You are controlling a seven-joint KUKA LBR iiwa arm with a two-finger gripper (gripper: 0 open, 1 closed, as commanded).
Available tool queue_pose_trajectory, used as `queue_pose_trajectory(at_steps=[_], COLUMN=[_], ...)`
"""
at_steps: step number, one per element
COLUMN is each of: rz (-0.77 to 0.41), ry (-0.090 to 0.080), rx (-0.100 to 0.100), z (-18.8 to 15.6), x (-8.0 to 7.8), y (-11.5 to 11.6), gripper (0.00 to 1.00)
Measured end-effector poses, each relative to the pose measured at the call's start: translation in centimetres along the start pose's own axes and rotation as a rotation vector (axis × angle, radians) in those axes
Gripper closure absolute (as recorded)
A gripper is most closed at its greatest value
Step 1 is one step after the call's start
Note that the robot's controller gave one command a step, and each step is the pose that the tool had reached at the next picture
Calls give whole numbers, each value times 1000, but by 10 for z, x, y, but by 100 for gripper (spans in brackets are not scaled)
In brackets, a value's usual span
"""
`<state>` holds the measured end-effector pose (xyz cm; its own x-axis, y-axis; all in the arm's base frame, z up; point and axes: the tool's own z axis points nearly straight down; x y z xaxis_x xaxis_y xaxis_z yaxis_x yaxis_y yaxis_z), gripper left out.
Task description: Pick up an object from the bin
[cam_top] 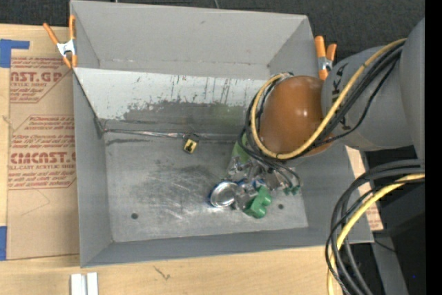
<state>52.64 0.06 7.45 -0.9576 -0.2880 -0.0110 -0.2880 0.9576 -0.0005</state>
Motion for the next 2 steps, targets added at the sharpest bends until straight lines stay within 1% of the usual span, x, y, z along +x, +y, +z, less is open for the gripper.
queue_pose_trajectory(at_steps=[1, 2], rz=[39, 32], ry=[2, 1], rx=[1, 2], z=[-88, -173], x=[-14, -1], y=[12, 5], gripper=[100, 100])
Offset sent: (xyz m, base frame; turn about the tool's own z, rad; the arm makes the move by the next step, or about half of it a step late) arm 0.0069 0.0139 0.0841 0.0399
